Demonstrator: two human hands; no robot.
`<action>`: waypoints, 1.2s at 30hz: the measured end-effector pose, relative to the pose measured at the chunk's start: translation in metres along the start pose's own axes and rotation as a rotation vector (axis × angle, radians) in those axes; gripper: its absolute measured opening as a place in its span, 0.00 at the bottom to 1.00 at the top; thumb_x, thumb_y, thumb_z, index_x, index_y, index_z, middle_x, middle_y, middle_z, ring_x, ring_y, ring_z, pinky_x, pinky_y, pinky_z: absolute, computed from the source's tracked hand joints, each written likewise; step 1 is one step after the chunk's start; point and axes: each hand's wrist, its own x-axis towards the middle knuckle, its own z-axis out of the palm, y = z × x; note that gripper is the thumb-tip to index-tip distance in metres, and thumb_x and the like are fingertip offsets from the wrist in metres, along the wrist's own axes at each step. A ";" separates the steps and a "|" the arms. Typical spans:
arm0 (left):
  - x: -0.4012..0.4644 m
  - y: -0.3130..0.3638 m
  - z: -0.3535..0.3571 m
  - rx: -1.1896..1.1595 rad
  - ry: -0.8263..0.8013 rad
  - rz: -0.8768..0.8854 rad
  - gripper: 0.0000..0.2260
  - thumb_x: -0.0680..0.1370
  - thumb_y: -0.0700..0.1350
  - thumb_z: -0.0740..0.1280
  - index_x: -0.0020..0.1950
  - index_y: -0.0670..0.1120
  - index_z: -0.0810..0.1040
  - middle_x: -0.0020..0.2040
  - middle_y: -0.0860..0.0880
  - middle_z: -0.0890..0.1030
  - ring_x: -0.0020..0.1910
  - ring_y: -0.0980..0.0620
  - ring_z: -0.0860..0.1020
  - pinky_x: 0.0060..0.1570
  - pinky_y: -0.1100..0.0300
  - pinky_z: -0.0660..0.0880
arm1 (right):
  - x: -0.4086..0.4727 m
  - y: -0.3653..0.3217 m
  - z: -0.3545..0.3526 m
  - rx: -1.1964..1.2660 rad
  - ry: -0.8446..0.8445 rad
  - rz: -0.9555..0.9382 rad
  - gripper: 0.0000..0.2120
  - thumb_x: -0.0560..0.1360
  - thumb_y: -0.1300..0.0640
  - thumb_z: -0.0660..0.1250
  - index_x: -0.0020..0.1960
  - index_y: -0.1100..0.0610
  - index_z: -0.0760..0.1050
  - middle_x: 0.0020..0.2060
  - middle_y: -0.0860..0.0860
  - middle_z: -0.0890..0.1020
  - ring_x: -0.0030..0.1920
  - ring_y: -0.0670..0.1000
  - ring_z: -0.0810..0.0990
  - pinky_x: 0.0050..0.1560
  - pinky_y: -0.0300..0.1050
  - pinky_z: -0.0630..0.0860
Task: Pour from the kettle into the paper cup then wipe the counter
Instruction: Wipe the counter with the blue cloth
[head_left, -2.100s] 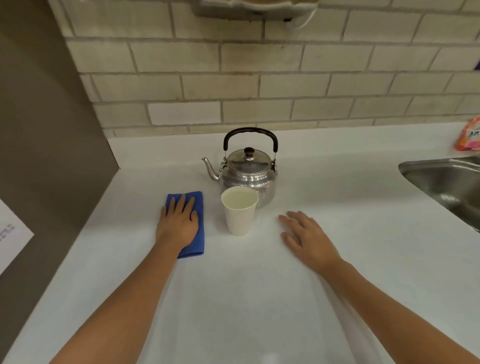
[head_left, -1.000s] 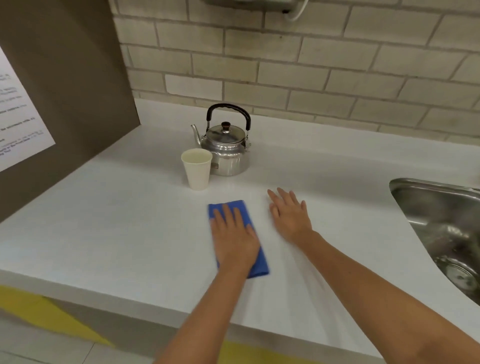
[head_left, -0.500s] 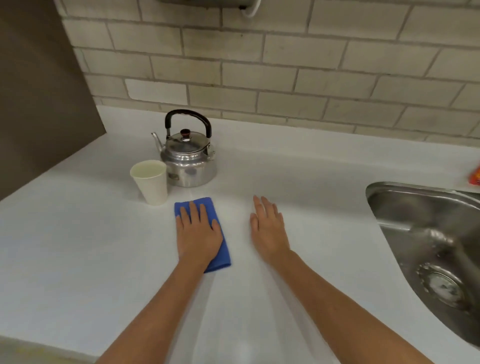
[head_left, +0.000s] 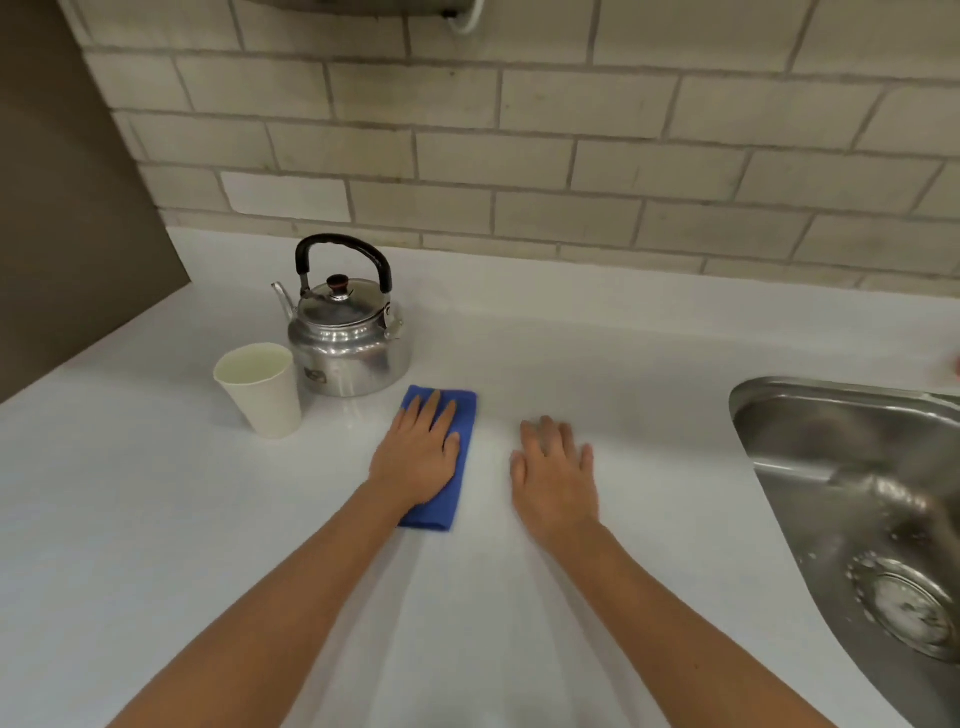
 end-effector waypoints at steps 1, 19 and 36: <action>0.023 0.010 0.001 0.004 -0.031 -0.013 0.23 0.81 0.50 0.46 0.75 0.45 0.48 0.78 0.45 0.49 0.76 0.45 0.47 0.75 0.52 0.44 | 0.000 0.009 0.001 -0.025 -0.004 0.005 0.22 0.80 0.52 0.48 0.73 0.55 0.53 0.75 0.53 0.56 0.74 0.53 0.52 0.73 0.57 0.50; 0.012 0.018 -0.007 0.036 0.000 -0.041 0.24 0.80 0.50 0.47 0.75 0.45 0.49 0.77 0.43 0.50 0.76 0.42 0.48 0.74 0.50 0.44 | 0.004 0.008 0.000 -0.058 0.005 0.082 0.24 0.80 0.52 0.47 0.74 0.56 0.46 0.73 0.54 0.59 0.73 0.53 0.55 0.72 0.54 0.54; -0.106 -0.039 -0.023 0.017 0.026 -0.159 0.24 0.81 0.51 0.45 0.75 0.45 0.45 0.77 0.42 0.46 0.76 0.41 0.44 0.75 0.50 0.42 | -0.030 -0.109 0.021 0.239 -0.122 -0.117 0.20 0.81 0.52 0.47 0.72 0.55 0.60 0.73 0.53 0.61 0.74 0.53 0.55 0.75 0.54 0.49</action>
